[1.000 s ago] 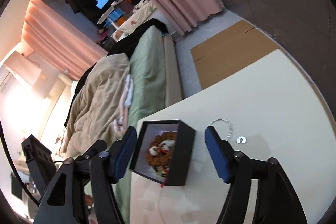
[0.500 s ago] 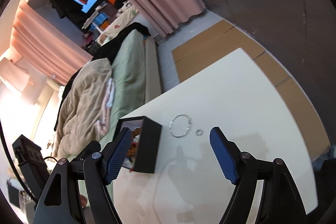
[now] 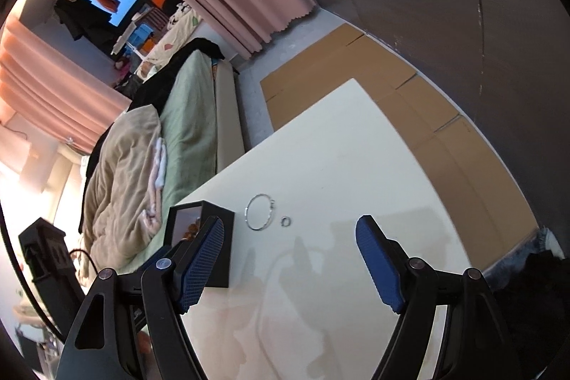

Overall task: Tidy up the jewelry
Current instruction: 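Reach the left gripper to the large silver hoop and close on it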

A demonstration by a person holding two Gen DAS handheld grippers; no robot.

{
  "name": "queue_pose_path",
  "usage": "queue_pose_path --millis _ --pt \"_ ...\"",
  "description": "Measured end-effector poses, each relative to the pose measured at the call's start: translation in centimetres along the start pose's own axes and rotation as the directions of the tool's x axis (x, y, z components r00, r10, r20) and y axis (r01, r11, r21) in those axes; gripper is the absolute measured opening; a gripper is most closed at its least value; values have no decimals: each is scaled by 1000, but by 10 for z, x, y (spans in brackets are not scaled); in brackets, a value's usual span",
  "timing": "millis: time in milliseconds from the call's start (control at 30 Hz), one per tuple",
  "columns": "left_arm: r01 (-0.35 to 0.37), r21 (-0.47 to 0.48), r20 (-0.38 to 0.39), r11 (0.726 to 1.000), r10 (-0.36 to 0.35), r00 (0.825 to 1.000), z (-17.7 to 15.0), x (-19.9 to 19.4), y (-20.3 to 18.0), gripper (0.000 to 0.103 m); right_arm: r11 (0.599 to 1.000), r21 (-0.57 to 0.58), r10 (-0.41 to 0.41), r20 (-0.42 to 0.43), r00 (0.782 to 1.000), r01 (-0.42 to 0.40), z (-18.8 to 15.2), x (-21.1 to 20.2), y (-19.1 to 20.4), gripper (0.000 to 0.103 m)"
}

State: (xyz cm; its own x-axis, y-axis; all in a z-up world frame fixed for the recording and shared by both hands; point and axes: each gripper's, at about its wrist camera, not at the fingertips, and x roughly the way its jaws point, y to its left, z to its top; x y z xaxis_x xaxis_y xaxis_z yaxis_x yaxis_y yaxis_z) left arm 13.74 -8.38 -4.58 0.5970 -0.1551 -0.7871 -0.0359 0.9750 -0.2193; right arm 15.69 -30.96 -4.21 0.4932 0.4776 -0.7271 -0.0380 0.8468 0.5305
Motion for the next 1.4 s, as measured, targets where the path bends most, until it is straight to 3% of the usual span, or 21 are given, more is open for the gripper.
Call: queue_pose_path --millis 133,300,533,767,933,1000,1100,1167,1400 --pt "-35 39 -58 999 38 998 11 19 -14 55 999 28 -26 -15 1000 27 3 -1 -13 77" --pt "-74 61 -116 995 81 990 18 43 -21 53 994 68 -82 -36 996 84 8 1 -29 77" --pt "-116 77 -179 990 129 975 20 77 -26 47 990 120 -72 -41 997 77 19 -4 -48 77" --pt "-146 106 -225 984 167 960 19 104 -35 33 989 124 -78 -47 996 84 25 -4 -52 77" --pt "-169 104 -235 980 189 953 22 119 -34 32 990 111 -77 -50 996 82 28 -3 -51 77" --pt "-178 105 -244 978 199 949 21 124 -34 21 991 108 -78 -52 996 83 27 -3 -49 77" --pt "-162 68 -243 984 174 954 19 125 -30 16 991 99 -84 -55 995 89 26 -2 -48 77" --pt "-156 53 -252 986 164 954 19 124 -26 1 991 92 -90 -56 994 95 25 -1 -46 77" --pt "-95 52 -248 994 104 963 9 103 -24 1 990 78 -109 -72 991 115 23 6 -41 77"
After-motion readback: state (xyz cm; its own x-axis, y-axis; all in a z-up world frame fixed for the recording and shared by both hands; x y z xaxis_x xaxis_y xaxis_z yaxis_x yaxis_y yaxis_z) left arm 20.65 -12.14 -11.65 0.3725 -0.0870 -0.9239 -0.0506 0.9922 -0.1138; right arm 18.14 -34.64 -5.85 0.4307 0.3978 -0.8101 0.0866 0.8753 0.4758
